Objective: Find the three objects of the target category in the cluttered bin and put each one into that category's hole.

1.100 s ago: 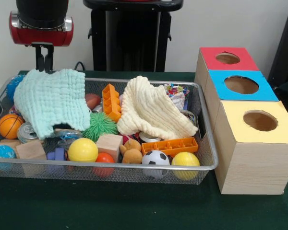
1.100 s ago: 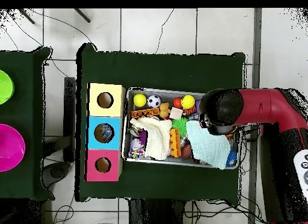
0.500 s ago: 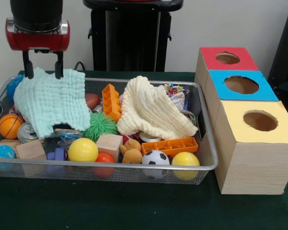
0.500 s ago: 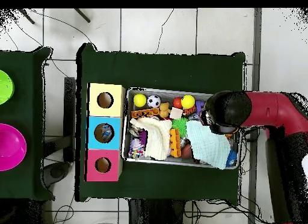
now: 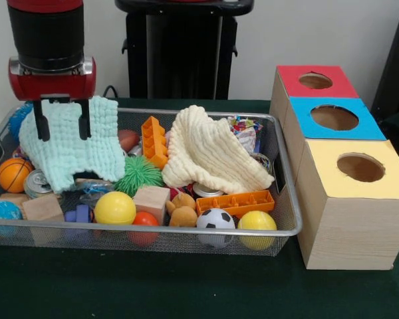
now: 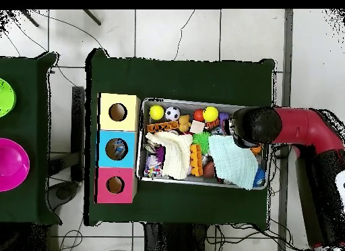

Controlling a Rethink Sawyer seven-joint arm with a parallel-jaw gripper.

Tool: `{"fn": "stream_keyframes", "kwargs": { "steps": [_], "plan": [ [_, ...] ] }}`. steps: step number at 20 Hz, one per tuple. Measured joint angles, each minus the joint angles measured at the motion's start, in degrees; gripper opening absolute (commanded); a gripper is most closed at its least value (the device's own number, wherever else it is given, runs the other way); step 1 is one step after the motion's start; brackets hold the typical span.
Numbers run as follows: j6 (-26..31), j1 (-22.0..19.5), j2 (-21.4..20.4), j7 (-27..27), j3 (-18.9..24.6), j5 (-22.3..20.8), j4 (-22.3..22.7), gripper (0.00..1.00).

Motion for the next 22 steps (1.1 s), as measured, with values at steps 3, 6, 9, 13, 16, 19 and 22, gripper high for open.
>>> {"fn": "stream_keyframes", "kwargs": {
  "steps": [3, 6, 9, 13, 16, 19, 22],
  "plan": [
    [-0.8, 0.0, 0.8, 0.0, 0.0, 0.0, 0.1, 1.0],
    [-0.8, 0.0, 1.4, 0.0, 0.0, 0.0, 0.1, 1.0],
    [-0.8, 0.0, 2.1, 0.0, 0.0, 0.0, 0.1, 1.0],
    [-1.4, 0.0, 3.5, 0.0, 0.0, -0.2, 0.1, 1.0],
    [-2.5, 0.0, 4.9, 0.0, 0.0, -0.3, 0.0, 1.0],
    [-3.6, 0.0, 6.2, 0.0, 0.0, -0.4, -0.1, 1.0],
    [-5.1, 0.0, 7.6, 0.0, 0.0, -0.8, -0.3, 1.0]
  ]
}}
